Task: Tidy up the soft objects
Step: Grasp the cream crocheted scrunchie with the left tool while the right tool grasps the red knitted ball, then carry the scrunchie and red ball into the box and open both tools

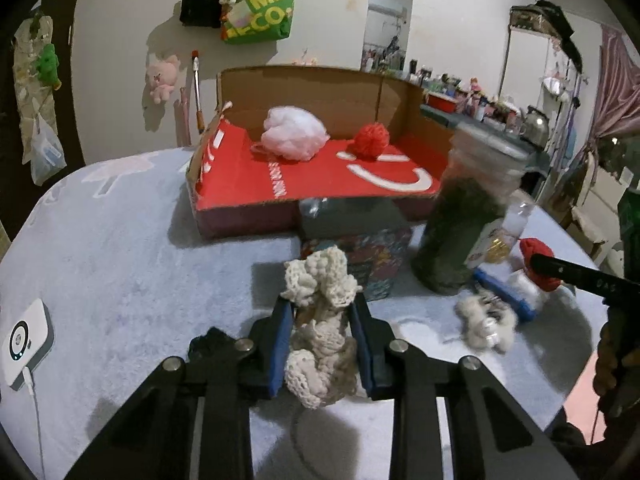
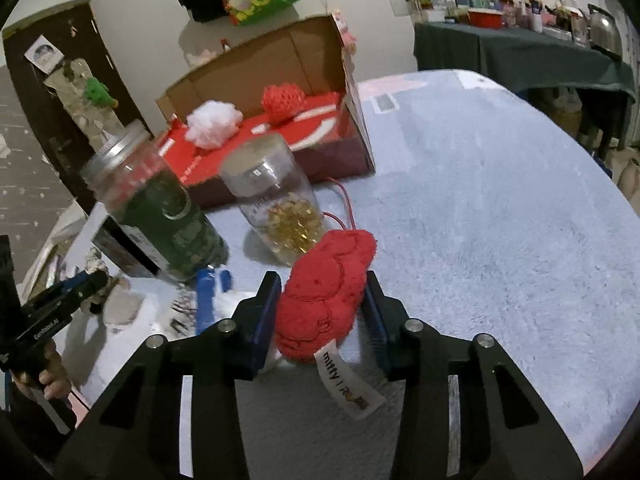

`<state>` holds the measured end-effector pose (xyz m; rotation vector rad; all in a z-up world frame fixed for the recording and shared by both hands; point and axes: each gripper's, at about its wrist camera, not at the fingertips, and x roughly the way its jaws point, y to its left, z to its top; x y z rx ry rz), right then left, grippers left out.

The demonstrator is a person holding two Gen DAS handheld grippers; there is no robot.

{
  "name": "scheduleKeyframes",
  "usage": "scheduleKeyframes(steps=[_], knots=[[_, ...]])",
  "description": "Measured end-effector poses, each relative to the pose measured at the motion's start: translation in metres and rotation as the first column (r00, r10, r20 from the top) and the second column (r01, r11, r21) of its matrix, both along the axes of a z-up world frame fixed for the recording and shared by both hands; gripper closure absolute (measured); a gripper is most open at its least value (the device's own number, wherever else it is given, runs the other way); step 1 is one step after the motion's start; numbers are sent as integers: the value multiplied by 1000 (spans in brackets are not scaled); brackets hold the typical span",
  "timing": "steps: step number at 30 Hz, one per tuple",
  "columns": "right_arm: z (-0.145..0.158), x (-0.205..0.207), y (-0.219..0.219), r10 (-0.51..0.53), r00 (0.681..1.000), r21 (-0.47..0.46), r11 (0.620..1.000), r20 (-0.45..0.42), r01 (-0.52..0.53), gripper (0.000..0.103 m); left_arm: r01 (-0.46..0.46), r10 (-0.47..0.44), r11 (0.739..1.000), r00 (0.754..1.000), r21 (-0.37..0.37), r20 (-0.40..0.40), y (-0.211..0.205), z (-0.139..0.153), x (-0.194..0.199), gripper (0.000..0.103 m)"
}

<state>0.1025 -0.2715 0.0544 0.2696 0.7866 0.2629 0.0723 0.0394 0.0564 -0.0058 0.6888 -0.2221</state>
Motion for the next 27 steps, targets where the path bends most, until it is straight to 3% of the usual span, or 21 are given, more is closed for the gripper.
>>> scheduleKeyframes(steps=[5, 11, 27], knots=[[17, -11, 2, 20, 998, 43, 999, 54, -22, 64, 50, -49, 999, 998, -21, 31, -8, 16, -7, 73], [28, -15, 23, 98, 992, 95, 990, 77, -105, 64, 123, -123, 991, 992, -49, 11, -30, 15, -5, 73], [12, -3, 59, 207, 978, 115, 971, 37, -210, 64, 202, -209, 975, 975, -94, -76, -61, -4, 14, 73]])
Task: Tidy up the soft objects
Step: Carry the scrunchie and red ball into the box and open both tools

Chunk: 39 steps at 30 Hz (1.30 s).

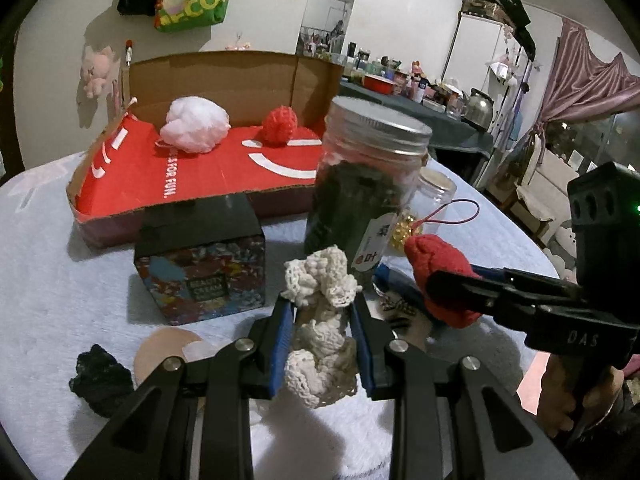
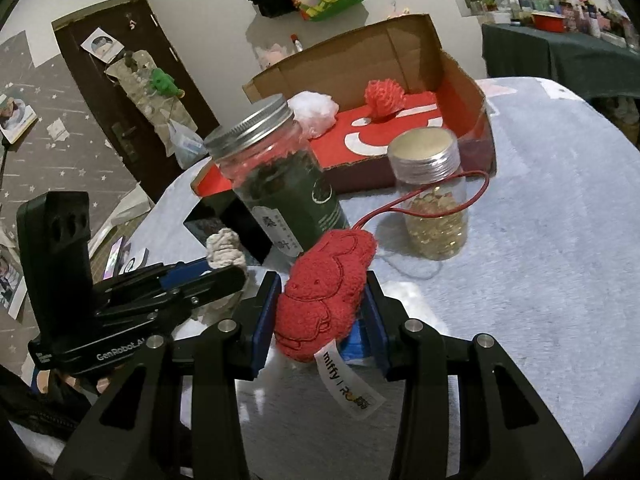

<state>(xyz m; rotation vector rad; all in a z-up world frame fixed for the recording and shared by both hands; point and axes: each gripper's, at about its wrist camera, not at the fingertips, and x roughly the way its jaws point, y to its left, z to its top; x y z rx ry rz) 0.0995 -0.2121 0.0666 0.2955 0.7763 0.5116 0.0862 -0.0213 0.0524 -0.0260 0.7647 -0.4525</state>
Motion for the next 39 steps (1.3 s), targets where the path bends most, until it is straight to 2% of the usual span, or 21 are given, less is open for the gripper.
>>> scheduleKeyframes(steps=[9, 19, 25, 32, 39], knots=[[-1, -1, 4, 12, 1000, -8, 1000, -1, -12, 64, -5, 5, 1000, 1000, -2, -6, 3, 1, 1, 73], [5, -8, -28, -65, 998, -40, 997, -2, 65, 64, -132, 134, 990, 990, 53, -47, 56, 16, 6, 73], [8, -5, -49, -114, 993, -61, 992, -14, 113, 64, -176, 184, 980, 980, 91, -82, 80, 18, 15, 73], [9, 4, -62, -132, 991, -166, 977, 3, 131, 64, -178, 193, 970, 978, 164, -79, 93, 20, 28, 73], [11, 17, -64, -84, 990, -341, 933, 110, 117, 64, -100, 109, 971, 994, 217, -30, 93, 23, 43, 73]])
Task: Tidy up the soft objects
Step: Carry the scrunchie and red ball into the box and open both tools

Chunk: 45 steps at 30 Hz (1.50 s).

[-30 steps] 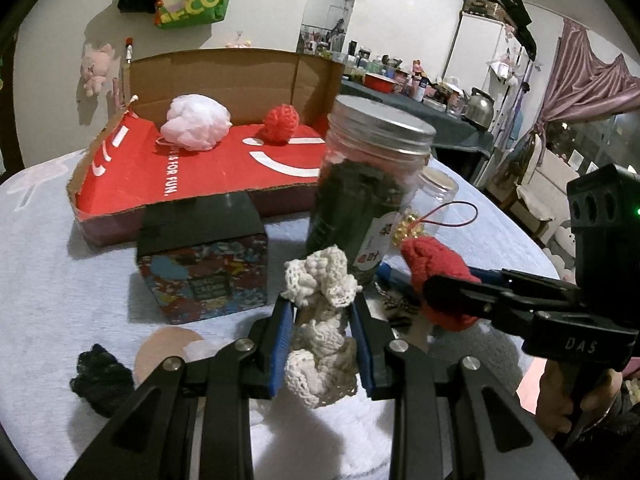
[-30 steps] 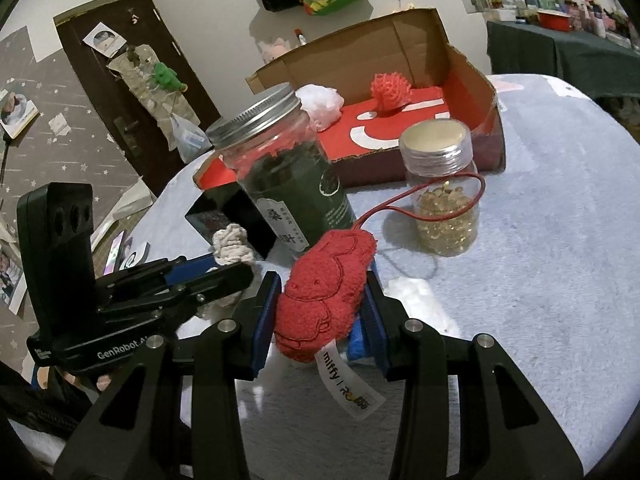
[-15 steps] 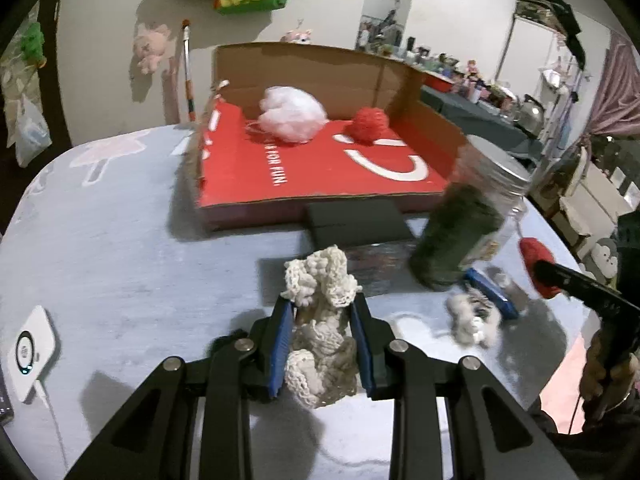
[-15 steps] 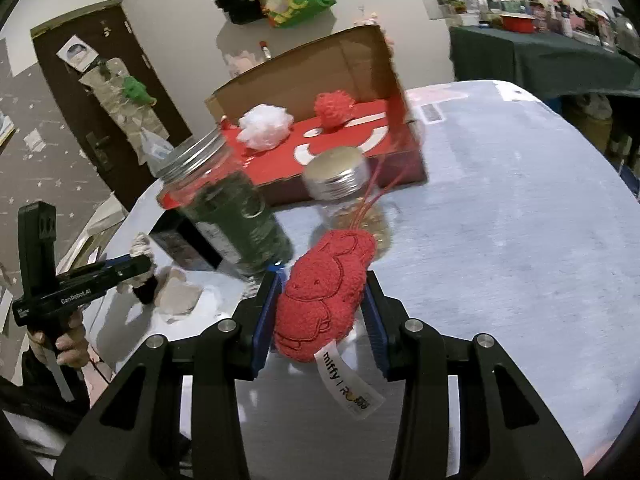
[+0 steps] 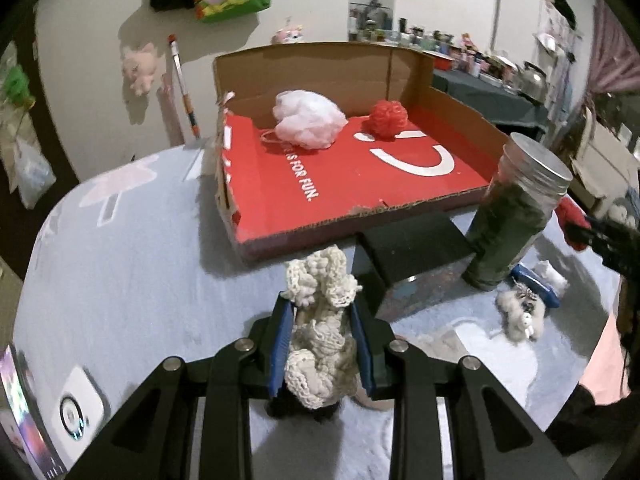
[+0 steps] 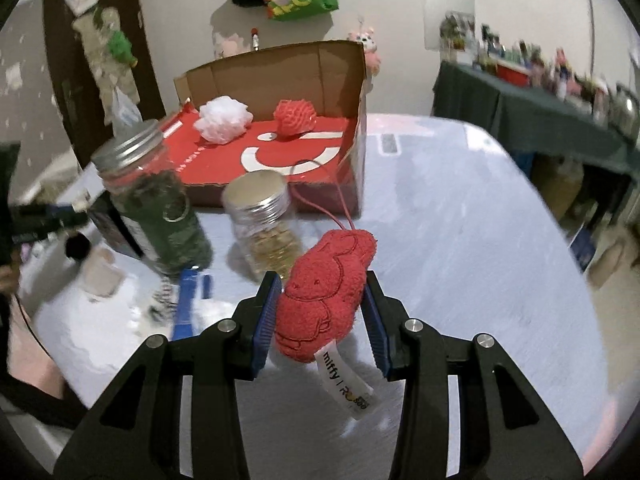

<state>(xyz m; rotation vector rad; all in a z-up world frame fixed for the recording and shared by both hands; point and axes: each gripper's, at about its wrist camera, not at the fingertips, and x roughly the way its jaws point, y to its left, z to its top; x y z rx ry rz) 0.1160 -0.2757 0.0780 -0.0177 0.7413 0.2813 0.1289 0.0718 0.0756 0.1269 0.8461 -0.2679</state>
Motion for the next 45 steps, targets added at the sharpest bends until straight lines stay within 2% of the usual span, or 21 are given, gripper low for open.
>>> scheduleKeyframes(steps=[7, 14, 20, 25, 28, 32, 36, 41, 45], knots=[[10, 17, 1, 84, 995, -83, 993, 59, -79, 64, 103, -103, 995, 994, -5, 40, -1, 9, 14, 73], [30, 39, 8, 130, 987, -114, 986, 97, -119, 64, 124, -124, 992, 991, 6, 51, -5, 24, 37, 73], [50, 74, 16, 168, 982, -86, 983, 87, -161, 64, 120, -120, 993, 992, 13, 37, -14, 35, 67, 73], [60, 123, 32, 181, 983, -63, 982, 16, -180, 64, 78, -78, 997, 997, 26, -25, -24, 35, 107, 72], [57, 157, 46, 177, 982, -59, 982, -64, -181, 64, 55, -52, 997, 996, 45, -69, -29, 28, 129, 72], [44, 198, 66, 140, 974, -101, 982, -180, -160, 64, 30, -19, 995, 992, 90, -124, -37, 15, 154, 72], [20, 235, 83, 67, 950, -164, 979, -304, -122, 64, -3, 27, 991, 984, 131, -176, -42, 1, 177, 72], [2, 256, 98, 23, 938, -255, 960, -346, -117, 64, -18, 57, 983, 976, 183, -211, -48, -12, 198, 72], [-4, 265, 103, 17, 935, -279, 952, -355, -123, 64, -32, 79, 977, 972, 210, -220, -50, -17, 208, 71]])
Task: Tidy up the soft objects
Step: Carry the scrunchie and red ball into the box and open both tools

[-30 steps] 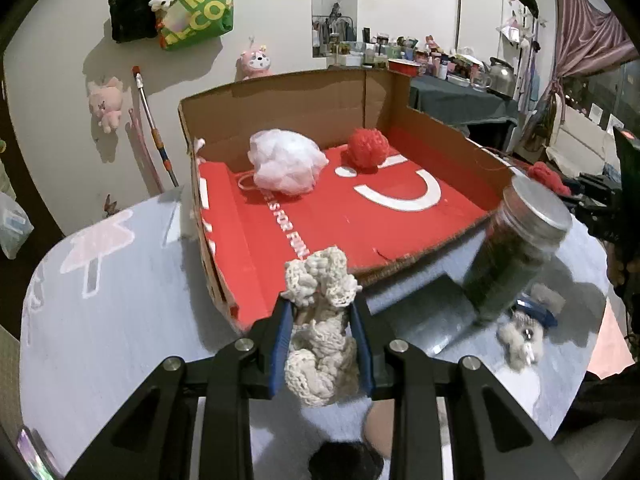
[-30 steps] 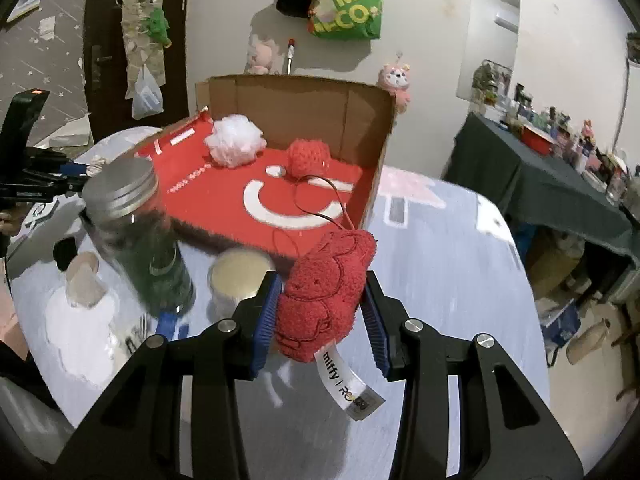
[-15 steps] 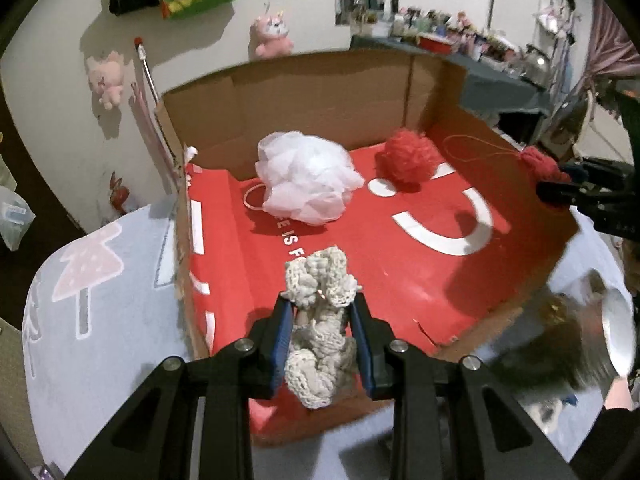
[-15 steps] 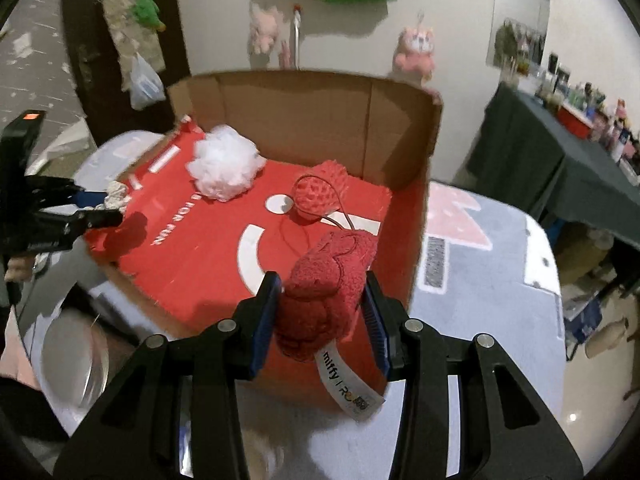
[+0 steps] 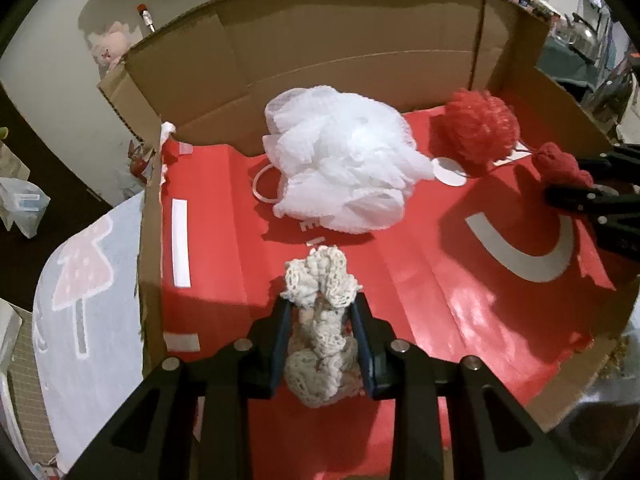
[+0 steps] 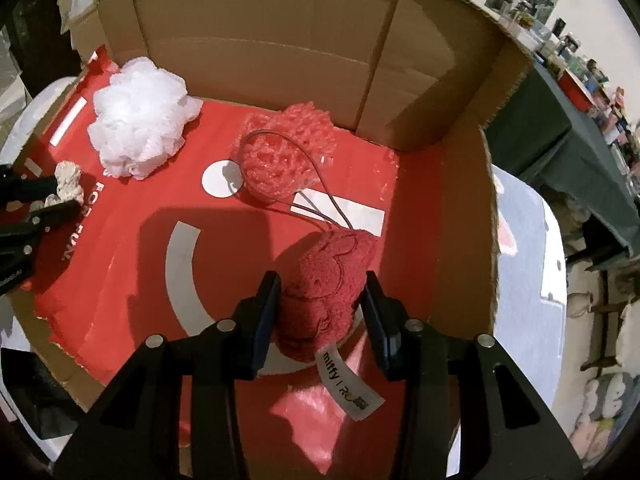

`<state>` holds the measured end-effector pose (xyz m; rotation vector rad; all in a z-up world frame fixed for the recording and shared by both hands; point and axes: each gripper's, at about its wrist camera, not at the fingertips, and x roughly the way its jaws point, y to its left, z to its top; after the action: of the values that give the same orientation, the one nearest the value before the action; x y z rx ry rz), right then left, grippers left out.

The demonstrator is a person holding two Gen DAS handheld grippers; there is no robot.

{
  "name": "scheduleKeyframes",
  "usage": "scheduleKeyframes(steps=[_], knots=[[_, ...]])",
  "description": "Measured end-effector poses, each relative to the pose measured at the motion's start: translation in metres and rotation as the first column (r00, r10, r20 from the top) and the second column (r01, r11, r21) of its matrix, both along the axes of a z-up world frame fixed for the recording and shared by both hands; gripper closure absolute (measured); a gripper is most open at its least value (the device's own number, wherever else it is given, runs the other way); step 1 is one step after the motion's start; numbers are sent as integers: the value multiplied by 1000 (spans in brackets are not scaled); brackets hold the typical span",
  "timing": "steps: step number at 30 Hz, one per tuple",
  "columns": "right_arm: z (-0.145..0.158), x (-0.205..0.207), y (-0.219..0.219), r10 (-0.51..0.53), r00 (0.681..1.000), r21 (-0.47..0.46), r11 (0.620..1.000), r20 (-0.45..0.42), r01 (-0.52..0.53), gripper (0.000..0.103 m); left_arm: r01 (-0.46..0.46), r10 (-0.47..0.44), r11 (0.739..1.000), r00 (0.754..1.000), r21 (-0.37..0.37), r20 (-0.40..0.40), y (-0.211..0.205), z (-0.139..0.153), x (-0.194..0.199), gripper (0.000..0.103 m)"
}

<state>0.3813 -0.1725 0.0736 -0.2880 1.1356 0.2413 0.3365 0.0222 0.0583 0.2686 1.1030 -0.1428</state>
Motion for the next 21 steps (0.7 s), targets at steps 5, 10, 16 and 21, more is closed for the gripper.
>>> scheduleKeyframes(steps=[5, 10, 16, 21], knots=[[-8, 4, 1, 12, 1000, -33, 999, -9, -12, 62, -18, 18, 1000, 1000, 2, 1, 3, -2, 5, 68], [-16, -1, 3, 44, 999, -79, 996, -9, -45, 62, -24, 24, 1000, 1000, 13, -3, 5, -6, 7, 68], [-18, -9, 4, 68, 998, -114, 991, 5, -67, 60, -20, 20, 1000, 1000, 23, -3, -1, -8, 9, 67], [-17, -16, 13, 74, 997, -125, 989, 13, -72, 57, -16, 16, 1000, 1000, 20, 1, -4, -10, 11, 60]])
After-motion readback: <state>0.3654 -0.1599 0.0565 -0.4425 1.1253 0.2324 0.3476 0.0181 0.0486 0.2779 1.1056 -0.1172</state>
